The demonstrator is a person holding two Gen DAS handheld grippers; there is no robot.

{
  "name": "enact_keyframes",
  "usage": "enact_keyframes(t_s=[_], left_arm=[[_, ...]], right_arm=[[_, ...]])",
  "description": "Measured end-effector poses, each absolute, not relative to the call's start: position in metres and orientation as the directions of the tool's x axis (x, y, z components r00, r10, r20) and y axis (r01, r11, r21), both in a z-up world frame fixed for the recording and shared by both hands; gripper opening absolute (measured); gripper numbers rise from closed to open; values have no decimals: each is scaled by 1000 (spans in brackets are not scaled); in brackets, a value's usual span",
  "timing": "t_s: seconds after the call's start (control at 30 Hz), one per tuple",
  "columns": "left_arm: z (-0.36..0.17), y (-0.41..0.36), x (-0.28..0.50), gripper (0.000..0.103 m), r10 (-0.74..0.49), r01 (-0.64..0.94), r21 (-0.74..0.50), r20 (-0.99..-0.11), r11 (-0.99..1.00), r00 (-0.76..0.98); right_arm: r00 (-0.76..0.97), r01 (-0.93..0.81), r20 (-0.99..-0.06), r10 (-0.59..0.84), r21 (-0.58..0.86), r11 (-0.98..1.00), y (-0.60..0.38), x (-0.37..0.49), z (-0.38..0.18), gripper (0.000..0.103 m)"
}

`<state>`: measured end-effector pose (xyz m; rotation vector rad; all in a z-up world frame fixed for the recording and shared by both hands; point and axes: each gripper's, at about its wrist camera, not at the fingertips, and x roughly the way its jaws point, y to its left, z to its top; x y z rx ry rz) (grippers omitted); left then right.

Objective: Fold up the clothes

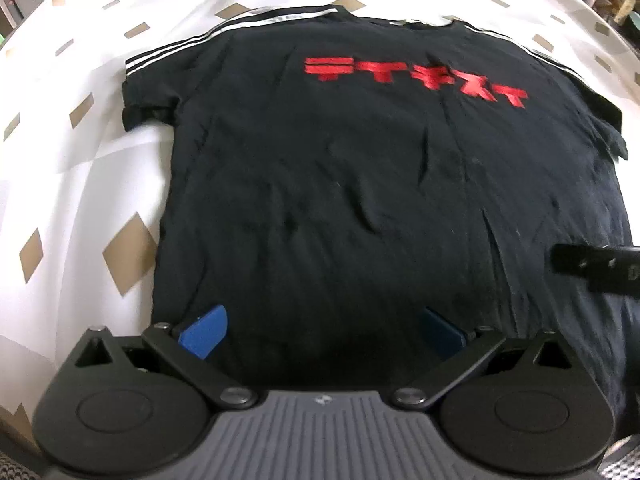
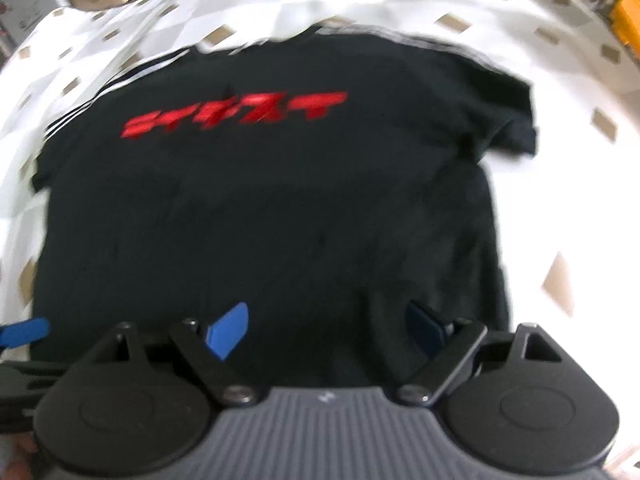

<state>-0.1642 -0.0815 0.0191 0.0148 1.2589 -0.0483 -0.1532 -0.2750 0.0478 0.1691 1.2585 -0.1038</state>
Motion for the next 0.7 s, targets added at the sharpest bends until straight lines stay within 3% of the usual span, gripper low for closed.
enact_keyframes(t_s=[0.37,0.53,0.7], left_arm=[[8,-83,-182,103,-22,77,2,-953,997,302],[8,-66,-185,103,0,25,8,-950,1000,314],[9,-54,-192,103,14,13,19,-946,1000,322]], right_arm=[[305,181,-952,-9,49,982,-256,-185,33,86],[276,302,-954,-116,-29,953,-279,-195,29,89],[262,461,-953,-150,-13,887,-316,-210,31,90]])
